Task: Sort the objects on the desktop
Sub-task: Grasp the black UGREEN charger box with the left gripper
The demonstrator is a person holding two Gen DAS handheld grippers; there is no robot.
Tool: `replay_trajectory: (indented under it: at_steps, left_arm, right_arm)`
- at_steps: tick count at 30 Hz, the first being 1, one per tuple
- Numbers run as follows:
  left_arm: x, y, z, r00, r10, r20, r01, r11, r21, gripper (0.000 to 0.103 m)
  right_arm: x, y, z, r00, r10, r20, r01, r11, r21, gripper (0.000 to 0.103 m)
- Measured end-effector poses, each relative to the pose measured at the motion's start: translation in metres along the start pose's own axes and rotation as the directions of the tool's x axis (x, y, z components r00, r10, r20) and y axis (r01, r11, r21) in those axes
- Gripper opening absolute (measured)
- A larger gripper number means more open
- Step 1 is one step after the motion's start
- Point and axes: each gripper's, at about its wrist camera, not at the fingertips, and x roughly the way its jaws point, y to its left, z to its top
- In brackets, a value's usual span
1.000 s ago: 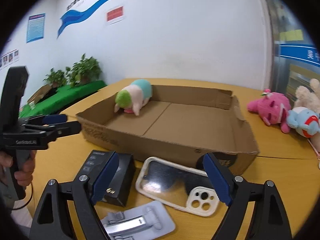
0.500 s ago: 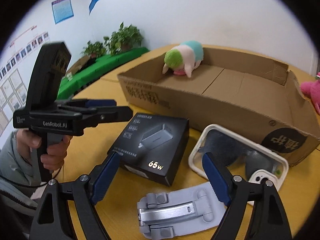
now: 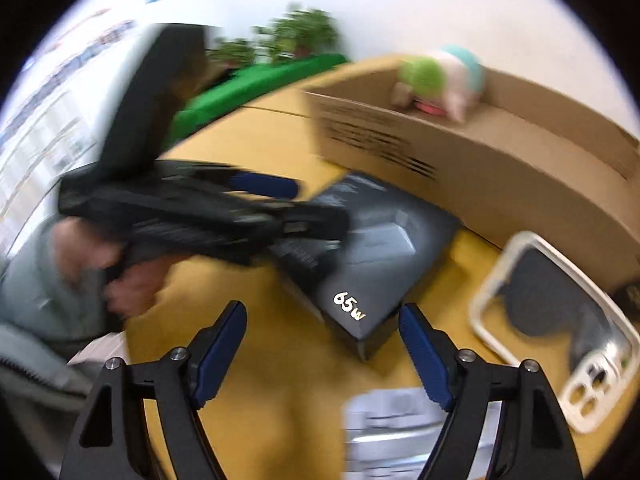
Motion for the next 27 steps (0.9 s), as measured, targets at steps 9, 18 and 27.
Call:
replay_trajectory:
  at_steps: [9, 18, 27]
  left_arm:
    - [0.011, 0.008, -0.002, 0.989, -0.139, -0.051, 0.137, 0.990, -0.037, 0.071]
    - [0.003, -0.021, -0.014, 0.975, -0.205, -0.092, 0.210, 0.976, 0.055, 0.051]
    - [0.015, -0.011, -0.002, 0.973, -0.201, -0.111, 0.201, 0.980, -0.010, 0.064]
  right_arm:
    - [0.015, -0.019, -0.008, 0.994, -0.072, -0.078, 0.079, 0.991, 0.105, 0.079]
    - [0.014, -0.019, -0.010, 0.986, -0.139, -0.092, 0.145, 0.987, 0.061, 0.080]
    - [0.024, -0.024, -0.002, 0.979, -0.169, -0.110, 0.173, 0.984, 0.033, 0.080]
